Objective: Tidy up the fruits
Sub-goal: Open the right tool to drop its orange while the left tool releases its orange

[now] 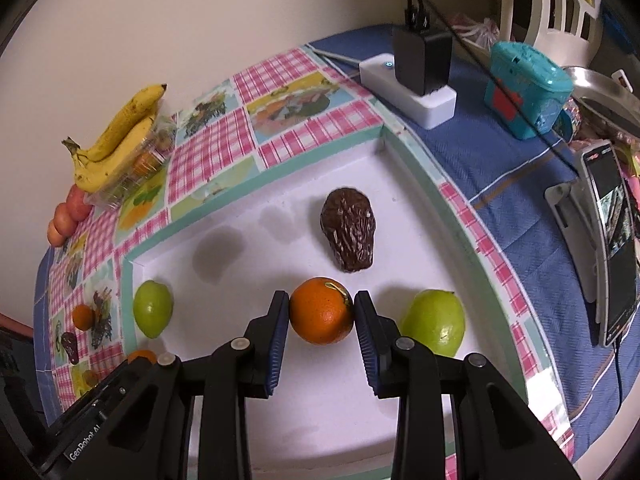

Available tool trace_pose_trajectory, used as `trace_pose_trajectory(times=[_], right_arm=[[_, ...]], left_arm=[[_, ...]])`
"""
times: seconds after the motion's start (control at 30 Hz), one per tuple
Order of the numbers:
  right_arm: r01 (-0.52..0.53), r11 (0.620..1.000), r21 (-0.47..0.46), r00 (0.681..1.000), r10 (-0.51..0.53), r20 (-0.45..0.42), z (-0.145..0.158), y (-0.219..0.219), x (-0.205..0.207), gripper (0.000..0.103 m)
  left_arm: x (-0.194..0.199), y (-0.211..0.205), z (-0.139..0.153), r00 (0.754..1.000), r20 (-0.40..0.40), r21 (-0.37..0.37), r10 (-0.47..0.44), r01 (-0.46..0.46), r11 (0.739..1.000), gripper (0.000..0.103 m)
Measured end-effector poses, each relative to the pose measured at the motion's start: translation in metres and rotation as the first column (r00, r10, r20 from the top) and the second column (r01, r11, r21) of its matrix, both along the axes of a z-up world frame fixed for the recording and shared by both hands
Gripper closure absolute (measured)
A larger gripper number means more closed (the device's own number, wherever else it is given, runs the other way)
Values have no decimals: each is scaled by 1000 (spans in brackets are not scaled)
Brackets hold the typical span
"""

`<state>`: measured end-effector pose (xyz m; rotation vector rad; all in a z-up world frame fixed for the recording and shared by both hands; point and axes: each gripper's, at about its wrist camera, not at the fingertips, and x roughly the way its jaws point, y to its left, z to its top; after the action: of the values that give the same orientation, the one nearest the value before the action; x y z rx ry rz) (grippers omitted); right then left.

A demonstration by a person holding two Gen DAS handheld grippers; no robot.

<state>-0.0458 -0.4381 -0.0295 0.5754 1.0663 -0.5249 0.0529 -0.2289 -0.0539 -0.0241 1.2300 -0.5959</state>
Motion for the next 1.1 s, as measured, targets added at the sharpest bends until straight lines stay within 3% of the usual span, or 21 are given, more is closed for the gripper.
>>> trace_pose_trajectory(times=[0.17,0.67,0.8,0.87,1.1], right_arm=[[-17,1000,7,999,17,-45,-16,2,4,68],[-22,1000,-11,998,21,-63,-13,5,5,68],[-19,1000,-23,998,18,-55,-6,5,4,60],[-21,999,-33,999,19,-48,-1,5,3,60],[-30,998,-57,999,28,-29,14,9,2,60]], left_arm=[[0,-3,-8,1000,-3,21,-5,5,1000,68],[1,-4,-10,1000,-16,25,-17,18,1000,66],[1,-2,-9,999,-33,15,-16,16,1000,62],[0,-1,-5,999,-32,8,-18,19,1000,50],[-4,3,15,999,4,-3,-42,42,999,49]])
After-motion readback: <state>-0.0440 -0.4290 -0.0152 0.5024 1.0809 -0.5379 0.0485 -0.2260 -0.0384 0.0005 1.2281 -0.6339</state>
